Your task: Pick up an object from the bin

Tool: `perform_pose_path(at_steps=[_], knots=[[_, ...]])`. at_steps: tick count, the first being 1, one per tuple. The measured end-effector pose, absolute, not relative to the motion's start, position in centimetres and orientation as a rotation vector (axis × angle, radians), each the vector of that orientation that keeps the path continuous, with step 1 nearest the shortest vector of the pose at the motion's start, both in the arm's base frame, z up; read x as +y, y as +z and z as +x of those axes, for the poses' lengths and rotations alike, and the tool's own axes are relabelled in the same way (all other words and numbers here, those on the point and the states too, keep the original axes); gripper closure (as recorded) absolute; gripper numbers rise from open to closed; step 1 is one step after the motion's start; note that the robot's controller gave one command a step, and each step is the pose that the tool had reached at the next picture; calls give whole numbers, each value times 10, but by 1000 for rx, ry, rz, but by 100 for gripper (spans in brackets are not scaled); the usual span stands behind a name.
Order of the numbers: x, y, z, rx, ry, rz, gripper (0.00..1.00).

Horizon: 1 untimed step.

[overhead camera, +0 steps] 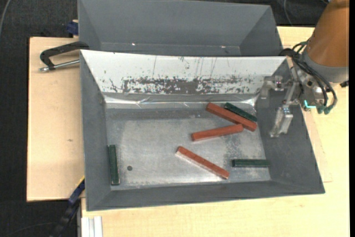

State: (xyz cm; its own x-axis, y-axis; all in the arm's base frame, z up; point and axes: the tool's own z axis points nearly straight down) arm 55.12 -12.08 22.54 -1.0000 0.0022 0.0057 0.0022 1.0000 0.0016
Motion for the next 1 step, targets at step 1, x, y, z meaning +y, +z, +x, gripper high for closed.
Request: perform_pose_path(at_steps=[1], knots=[[-67,67,519,-3138,-4,41,0]])
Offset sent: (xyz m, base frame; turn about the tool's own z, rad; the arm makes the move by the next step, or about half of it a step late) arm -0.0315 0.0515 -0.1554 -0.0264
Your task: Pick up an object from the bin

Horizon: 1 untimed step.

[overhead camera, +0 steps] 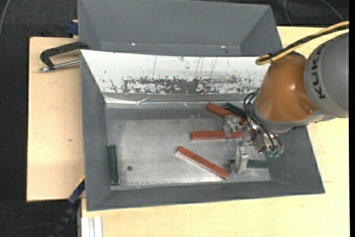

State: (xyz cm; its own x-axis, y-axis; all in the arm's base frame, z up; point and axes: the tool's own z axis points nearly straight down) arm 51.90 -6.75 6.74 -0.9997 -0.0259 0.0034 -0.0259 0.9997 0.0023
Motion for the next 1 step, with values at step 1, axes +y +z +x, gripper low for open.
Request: perform_pose_path(at_steps=[1], knots=[[-38,71,561,-3129,-3,-355,0]])
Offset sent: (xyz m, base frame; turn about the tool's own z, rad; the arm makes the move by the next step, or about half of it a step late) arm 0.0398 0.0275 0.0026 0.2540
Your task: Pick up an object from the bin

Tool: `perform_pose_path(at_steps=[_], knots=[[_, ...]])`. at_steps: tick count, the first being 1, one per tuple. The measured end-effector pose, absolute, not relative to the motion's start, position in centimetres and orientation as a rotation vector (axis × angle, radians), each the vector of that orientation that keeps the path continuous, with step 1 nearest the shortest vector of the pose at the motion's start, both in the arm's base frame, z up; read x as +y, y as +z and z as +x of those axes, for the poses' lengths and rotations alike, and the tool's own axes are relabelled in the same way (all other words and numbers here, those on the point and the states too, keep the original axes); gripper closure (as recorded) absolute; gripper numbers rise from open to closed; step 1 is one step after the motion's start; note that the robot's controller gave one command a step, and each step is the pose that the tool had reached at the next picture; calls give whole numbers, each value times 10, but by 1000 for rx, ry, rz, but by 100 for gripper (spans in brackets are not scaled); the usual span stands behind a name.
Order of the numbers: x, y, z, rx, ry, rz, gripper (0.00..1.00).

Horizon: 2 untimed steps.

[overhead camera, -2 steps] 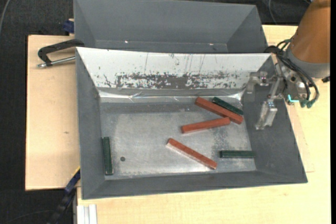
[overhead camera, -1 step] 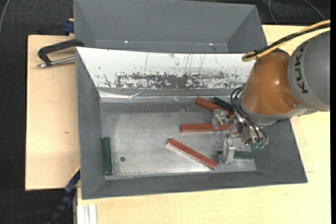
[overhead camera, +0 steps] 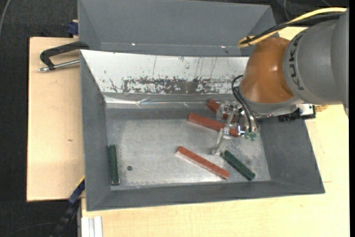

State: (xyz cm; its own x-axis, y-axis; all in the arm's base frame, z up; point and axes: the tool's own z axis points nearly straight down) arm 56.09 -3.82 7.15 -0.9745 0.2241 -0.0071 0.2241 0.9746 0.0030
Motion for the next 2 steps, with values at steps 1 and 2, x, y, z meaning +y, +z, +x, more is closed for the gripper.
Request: perform_pose_path(at_steps=[1,2], knots=[[-39,71,560,3117,1,355,100],[-3,272,559,3122,0,-173,100]])
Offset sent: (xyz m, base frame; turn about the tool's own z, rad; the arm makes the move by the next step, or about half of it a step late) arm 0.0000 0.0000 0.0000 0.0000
